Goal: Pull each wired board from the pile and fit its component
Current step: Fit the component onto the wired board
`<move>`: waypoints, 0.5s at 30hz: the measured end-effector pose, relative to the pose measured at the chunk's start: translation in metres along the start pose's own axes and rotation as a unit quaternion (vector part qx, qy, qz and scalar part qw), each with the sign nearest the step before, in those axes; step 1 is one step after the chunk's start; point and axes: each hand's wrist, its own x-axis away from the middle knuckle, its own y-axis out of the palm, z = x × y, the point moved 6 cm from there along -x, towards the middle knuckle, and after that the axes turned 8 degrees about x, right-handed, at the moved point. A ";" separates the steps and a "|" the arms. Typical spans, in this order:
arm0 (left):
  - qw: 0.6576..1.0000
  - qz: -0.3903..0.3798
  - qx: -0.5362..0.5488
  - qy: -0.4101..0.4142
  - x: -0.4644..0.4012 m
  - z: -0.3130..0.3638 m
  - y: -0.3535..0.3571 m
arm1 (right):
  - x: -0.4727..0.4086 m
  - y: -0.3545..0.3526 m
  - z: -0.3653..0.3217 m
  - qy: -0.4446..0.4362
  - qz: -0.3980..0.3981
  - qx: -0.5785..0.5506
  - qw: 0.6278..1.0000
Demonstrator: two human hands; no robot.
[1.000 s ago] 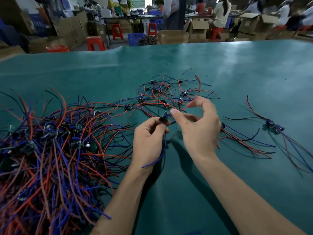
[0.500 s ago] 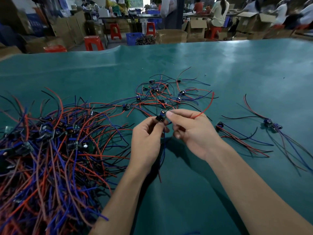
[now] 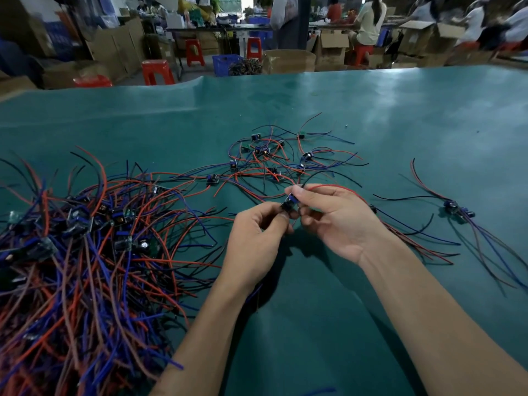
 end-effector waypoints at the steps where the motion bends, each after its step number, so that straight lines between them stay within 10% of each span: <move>1: 1.000 -0.005 -0.001 0.000 0.000 0.001 0.001 | 0.000 -0.002 -0.004 -0.029 0.022 0.035 0.999; 5: 0.999 -0.040 -0.027 -0.002 0.004 0.004 0.005 | 0.004 -0.023 -0.029 -0.160 0.152 0.187 0.957; 15: 0.989 -0.058 -0.135 -0.020 0.006 0.004 0.008 | 0.039 -0.067 -0.092 -0.278 0.293 0.006 0.915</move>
